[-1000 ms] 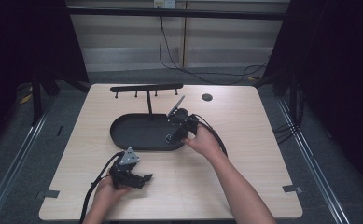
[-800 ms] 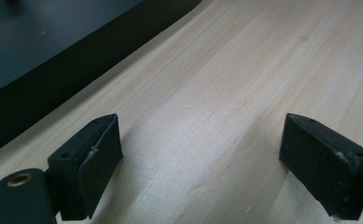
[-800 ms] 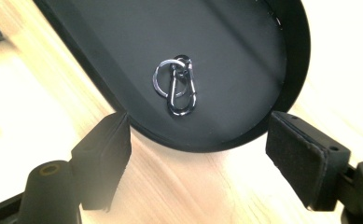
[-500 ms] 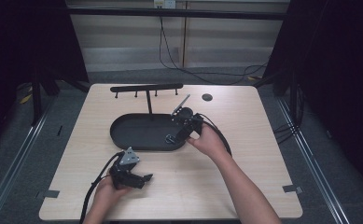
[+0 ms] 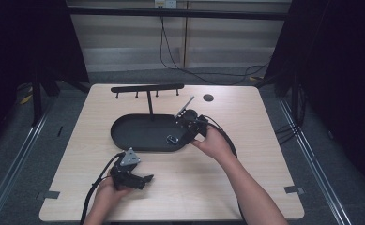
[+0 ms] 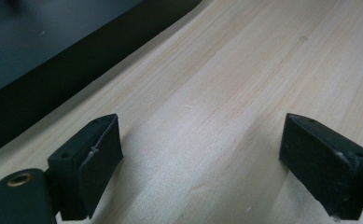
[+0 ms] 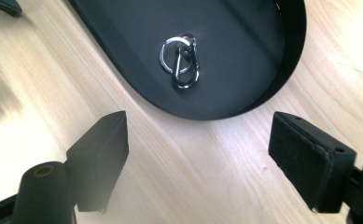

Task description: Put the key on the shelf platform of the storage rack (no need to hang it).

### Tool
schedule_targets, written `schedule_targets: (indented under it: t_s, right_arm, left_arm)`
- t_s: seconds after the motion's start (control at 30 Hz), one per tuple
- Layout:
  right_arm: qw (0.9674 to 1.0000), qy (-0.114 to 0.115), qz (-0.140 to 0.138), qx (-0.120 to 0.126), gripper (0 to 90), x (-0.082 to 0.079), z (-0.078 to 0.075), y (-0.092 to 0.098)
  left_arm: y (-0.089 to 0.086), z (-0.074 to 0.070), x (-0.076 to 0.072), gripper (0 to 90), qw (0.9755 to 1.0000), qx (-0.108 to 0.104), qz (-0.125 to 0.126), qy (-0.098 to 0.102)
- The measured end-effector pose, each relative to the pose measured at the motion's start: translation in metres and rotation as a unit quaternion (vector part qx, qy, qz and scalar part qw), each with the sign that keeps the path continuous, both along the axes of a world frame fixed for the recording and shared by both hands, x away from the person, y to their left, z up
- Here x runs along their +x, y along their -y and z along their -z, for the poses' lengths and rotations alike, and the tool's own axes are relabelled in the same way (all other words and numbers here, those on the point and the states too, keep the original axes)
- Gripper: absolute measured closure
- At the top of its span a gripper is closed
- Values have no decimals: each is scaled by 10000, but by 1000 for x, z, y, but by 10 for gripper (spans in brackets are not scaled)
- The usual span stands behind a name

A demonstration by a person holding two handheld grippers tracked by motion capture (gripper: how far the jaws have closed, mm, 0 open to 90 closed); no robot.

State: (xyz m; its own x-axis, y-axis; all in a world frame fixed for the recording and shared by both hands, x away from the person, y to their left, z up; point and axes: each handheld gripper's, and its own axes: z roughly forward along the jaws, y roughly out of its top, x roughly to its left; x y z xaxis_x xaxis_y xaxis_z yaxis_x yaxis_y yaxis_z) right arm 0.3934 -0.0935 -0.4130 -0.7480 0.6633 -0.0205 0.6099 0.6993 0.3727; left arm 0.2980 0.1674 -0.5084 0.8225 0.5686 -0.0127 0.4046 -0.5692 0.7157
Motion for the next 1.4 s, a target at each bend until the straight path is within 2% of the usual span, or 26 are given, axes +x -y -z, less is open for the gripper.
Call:
schedule_targets:
  t_s: [0.3, 0.77, 0.87, 1.4]
  right_arm:
    - [10000, -6, -7, -99, 201, -8, 1, 11]
    - [10000, -14, 58, -39, 201, -20, 3, 32]
    - [10000, 40, 20, -39, 201, -22, 3, 36]
    - [10000, 56, 25, -23, 200, -38, 12, 53]
  left_arm:
    - [0, 0, 0, 124, 10000, -10, 12, -14]
    - [0, 0, 0, 125, 10000, -9, -5, -2]
    - [0, 0, 0, 124, 10000, -15, -8, -3]
    - [0, 0, 0, 125, 10000, -16, -8, -3]
